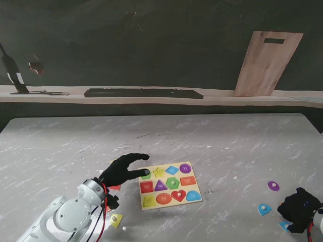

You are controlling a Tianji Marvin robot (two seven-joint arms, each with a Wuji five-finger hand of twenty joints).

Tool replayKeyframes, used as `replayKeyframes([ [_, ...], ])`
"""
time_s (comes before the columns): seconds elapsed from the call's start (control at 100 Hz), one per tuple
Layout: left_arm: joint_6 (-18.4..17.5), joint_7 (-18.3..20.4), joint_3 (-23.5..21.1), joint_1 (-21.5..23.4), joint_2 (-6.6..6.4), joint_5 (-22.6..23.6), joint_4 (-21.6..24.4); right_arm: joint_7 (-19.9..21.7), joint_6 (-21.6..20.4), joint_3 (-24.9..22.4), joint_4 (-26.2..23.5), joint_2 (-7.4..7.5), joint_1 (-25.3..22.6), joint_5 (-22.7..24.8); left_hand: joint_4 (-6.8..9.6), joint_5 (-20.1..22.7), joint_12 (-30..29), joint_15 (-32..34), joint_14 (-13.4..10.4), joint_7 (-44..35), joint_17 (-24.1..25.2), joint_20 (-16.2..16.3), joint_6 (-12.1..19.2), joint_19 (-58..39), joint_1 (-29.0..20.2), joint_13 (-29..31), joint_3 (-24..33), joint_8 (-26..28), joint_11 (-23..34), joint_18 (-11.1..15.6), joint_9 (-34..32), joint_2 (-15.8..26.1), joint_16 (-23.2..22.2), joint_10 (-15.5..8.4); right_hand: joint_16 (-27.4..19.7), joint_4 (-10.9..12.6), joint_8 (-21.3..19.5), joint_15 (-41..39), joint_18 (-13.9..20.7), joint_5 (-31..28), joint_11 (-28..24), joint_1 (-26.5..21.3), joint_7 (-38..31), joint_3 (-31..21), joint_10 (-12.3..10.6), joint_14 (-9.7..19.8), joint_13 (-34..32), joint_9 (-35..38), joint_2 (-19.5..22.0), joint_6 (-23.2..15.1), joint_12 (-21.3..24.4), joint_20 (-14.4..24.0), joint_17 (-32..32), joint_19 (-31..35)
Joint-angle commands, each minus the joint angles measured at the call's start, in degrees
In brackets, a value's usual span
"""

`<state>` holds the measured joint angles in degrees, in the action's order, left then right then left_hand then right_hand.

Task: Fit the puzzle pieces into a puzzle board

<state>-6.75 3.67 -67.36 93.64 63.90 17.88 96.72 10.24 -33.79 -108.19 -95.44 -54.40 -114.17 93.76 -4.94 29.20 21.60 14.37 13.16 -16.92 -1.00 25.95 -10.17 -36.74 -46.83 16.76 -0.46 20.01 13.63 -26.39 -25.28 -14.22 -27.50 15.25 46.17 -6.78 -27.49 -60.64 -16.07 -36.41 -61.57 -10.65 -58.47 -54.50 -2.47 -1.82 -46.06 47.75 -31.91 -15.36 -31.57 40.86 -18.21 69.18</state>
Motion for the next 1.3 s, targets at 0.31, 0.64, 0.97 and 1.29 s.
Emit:
replayKeyframes([
  [0.31,0.19,0.23,-0.01,0.12,0.00,-0.28,0.18,0.54,0.15,0.62,-0.04,0.08,-0.26,0.14,1.64,1.28,-0.26,-0.77,-1.05,0.95,0.61,0.97,1.79,0.52,-0.14,-0.61,-1.00,-0.09,-1.16,6.30,-0.10,1.06,0.38,-0.93,0.41,-4.25,2.75,-1.02,-0.50,-2.68,-0.63,-3.37,-4.25,-1.53,-1.18,-0.07,-1.97,2.71,-1.74,-4.18,-0.32,0.26,-0.45,-0.16],
  [0.64,0.18,0.01,-0.09,0.29,0.03,-0.14,0.30,1.43,1.07,1.91,0.84,0.15,0.36,0.57,1.63,1.30,-0.25,-0.74,-1.10,0.86,0.54,0.98,1.89,0.46,-0.11,-0.53,-1.01,-0.05,-1.11,6.43,-0.09,1.16,0.38,-1.03,0.39,-5.03,4.23,-1.22,-0.58,-2.94,-0.69,-4.55,-5.63,-1.75,-1.35,0.00,-2.40,3.20,-1.77,-5.10,-0.29,0.36,-0.62,-0.20],
  [0.97,0.26,0.03,-0.05,0.27,0.03,-0.18,0.28,2.41,2.14,2.56,1.27,0.01,0.54,0.13,1.61,1.22,-0.25,-0.72,-1.17,0.79,0.52,0.98,1.96,0.44,-0.09,-0.54,-1.05,-0.05,-1.06,6.44,-0.12,1.17,0.39,-1.04,0.27,-6.27,6.66,-1.38,-0.39,-2.50,-0.84,-8.54,-8.59,-3.13,-1.88,0.32,-2.86,3.87,-2.74,-7.43,-0.22,0.42,-1.03,-0.26],
  [1.29,0.19,-0.06,-0.12,0.35,0.04,-0.09,0.31,3.43,2.14,3.70,2.14,-0.02,1.34,-1.16,1.62,1.31,-0.27,-0.74,-1.04,0.80,0.59,0.97,1.82,0.44,-0.09,-0.57,-1.04,-0.07,-1.11,6.38,-0.11,1.13,0.39,-0.89,0.38,-6.27,8.09,-2.29,-0.64,-7.95,-0.43,-12.37,-10.04,-8.33,-2.61,0.42,-4.25,7.30,-4.26,-10.20,0.99,0.39,-1.45,-0.19],
])
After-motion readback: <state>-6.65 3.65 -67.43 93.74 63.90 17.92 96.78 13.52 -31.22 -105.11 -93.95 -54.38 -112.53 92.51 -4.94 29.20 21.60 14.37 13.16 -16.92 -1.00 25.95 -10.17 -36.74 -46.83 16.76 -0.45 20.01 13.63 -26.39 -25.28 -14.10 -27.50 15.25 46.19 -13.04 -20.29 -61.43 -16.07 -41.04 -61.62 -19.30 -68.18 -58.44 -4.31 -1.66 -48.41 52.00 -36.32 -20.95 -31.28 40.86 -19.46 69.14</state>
